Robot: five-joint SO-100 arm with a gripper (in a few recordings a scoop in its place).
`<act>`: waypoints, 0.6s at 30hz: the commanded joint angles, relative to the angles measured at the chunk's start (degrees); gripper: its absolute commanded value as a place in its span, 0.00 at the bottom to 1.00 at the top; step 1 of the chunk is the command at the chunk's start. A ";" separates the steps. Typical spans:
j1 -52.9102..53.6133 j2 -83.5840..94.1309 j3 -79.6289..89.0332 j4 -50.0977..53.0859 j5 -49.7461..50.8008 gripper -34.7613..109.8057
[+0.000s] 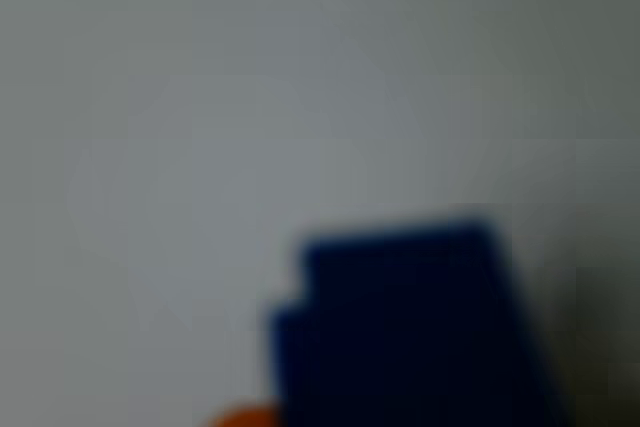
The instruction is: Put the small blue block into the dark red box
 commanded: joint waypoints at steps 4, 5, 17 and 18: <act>11.16 4.13 -5.80 14.85 -8.88 0.24; 13.36 4.04 -5.98 15.47 -10.46 0.24; 33.05 -18.98 -21.71 18.72 -24.52 0.24; 33.66 -21.53 -23.12 18.63 -24.96 0.24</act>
